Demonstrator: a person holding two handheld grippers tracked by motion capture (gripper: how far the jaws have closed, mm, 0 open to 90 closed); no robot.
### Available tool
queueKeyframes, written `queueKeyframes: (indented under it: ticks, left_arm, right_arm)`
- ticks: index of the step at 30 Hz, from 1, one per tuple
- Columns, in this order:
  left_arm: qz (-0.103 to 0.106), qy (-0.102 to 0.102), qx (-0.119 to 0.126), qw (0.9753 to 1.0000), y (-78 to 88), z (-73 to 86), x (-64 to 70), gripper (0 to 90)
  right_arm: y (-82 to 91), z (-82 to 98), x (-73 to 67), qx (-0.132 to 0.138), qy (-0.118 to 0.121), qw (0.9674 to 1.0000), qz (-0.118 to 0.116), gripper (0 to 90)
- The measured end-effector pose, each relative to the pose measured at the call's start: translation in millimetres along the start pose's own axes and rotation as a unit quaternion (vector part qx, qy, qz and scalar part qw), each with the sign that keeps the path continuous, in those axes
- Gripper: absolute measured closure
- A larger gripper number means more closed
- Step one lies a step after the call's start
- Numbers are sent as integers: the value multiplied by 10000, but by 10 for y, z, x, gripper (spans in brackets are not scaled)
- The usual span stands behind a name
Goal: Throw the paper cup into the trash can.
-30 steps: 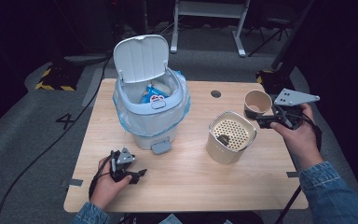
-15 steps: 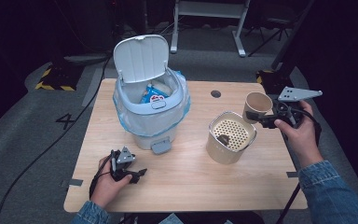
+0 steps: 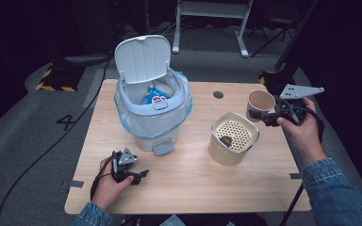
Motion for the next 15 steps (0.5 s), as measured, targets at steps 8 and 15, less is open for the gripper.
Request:
queueKeyframes:
  ticks: [8, 15]
  left_arm:
    - [-9, -11, 5, 10000, 4, 1, -6, 247]
    - [68, -81, 16, 9999, 10, 7, -12, 251]
  right_arm:
    - [-56, -198, -3, 166, 19, 9998, -139, 303]
    - [-170, -493, -29, 329, 144, 9989, -303, 300]
Point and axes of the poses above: each handheld gripper's, and its own axes: y roughly backward along the jaws, z roughly out of its underside, x roughly to its right, the point moved 10 cm from there along -y, roughly forward along the jaws, and after that the axes turned 4 degrees about -z, right-handed, at the moved point
